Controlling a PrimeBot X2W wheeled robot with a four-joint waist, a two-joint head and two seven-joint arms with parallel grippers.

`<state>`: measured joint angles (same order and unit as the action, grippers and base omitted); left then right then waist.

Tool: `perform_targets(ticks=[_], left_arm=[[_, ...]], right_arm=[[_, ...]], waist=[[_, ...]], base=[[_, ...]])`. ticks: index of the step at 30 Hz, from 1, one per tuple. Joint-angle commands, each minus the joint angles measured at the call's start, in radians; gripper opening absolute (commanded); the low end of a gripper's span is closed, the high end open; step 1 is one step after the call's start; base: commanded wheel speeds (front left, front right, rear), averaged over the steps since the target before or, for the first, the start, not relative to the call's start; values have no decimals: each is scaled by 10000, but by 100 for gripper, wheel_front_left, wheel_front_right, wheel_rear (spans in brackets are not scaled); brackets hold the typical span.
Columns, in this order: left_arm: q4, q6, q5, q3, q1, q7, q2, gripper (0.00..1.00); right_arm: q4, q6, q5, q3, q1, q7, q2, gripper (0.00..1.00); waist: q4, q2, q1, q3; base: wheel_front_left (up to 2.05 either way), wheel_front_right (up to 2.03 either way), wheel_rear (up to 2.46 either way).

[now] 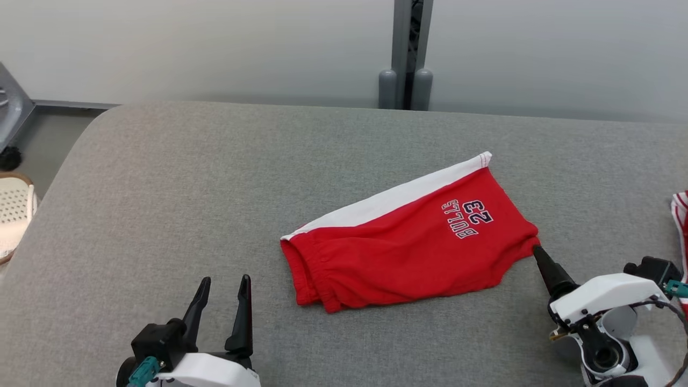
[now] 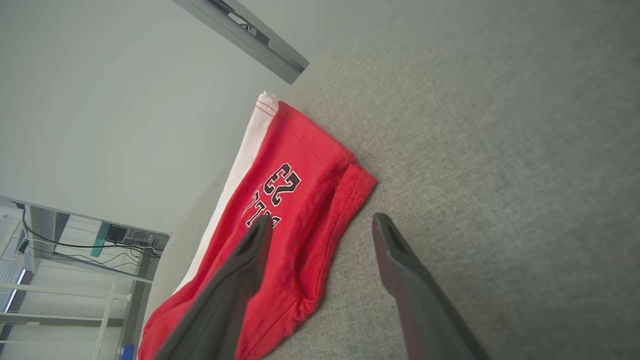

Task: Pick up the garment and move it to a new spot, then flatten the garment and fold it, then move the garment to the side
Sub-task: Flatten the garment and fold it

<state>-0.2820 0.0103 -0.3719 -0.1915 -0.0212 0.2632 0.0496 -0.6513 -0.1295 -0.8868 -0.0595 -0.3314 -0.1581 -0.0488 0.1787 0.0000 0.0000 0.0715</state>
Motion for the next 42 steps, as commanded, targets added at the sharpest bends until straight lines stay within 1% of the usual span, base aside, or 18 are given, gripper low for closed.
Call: perform_targets(ticks=[1, 5, 10, 16, 22, 30, 31, 32, 33, 34, 35, 38, 42], left_arm=[[-10, 26, -79, -37, -172, 2, 32, 100], [-119, -30, -86, -324, -259, 2, 31, 100], [-49, 169, -255, -524, -398, 2, 34, 100], [57, 206, -300, -572, -575, 3, 34, 100], [133, 246, -379, -648, -688, 3, 32, 100], [252, 334, -704, -645, -815, 3, 27, 100], [245, 355, -714, -651, -817, 3, 32, 100], [243, 381, -757, -637, -838, 3, 33, 100], [243, 381, -757, -637, -838, 3, 33, 100], [252, 409, -793, -631, -876, 3, 33, 100], [261, 422, -811, -629, -913, 3, 32, 100], [280, 468, -798, -597, -949, 3, 33, 100], [229, 407, -934, -562, -857, 3, 32, 100]], right_arm=[[-138, -22, -88, -75, -218, -28, -49, 100], [-1357, -22, -119, -362, -958, -66, -52, 100], [-2741, -22, -202, -952, -1979, 25, -45, 100], [-4123, -22, 125, -1530, -3061, 139, -246, 100], [-4903, -22, 499, -1616, -3832, 254, -452, 100], [-5270, -22, 618, -1567, -4094, 503, -444, 100], [-5268, -22, 591, -1562, -4084, 528, -428, 82], [-5274, -21, 566, -1563, -4066, 549, -408, 43], [-5274, -21, 566, -1563, -4066, 549, -408, 43], [-5256, -21, 553, -1540, -4046, 584, -392, 6], [-5229, -21, 560, -1508, -4018, 625, -382, 0], [-5071, -21, 507, -1442, -3945, 789, -385, 0], [-4845, -21, 346, -1524, -3827, 1156, -523, 0]], waist=[[206, 0, 0, 152], [561, 0, 0, 353], [959, 0, 0, 593], [1332, 0, 0, 880], [1590, 0, 0, 1090], [1720, 0, 0, 1192], [1719, 0, 0, 1195], [1712, 0, 0, 1195], [1712, 0, 0, 1195], [1703, 0, 0, 1191], [1690, 0, 0, 1185], [1624, 0, 0, 1139], [1506, 0, 0, 991]], base=[[0, 0, 0], [0, 0, 0], [0, 0, 0], [0, 0, 0], [0, 0, 0], [0, 0, 0], [0, 0, 0], [0, 0, 0], [0, 0, 0], [0, 0, 0], [0, 0, 0], [0, 0, 0], [0, 0, 0]])
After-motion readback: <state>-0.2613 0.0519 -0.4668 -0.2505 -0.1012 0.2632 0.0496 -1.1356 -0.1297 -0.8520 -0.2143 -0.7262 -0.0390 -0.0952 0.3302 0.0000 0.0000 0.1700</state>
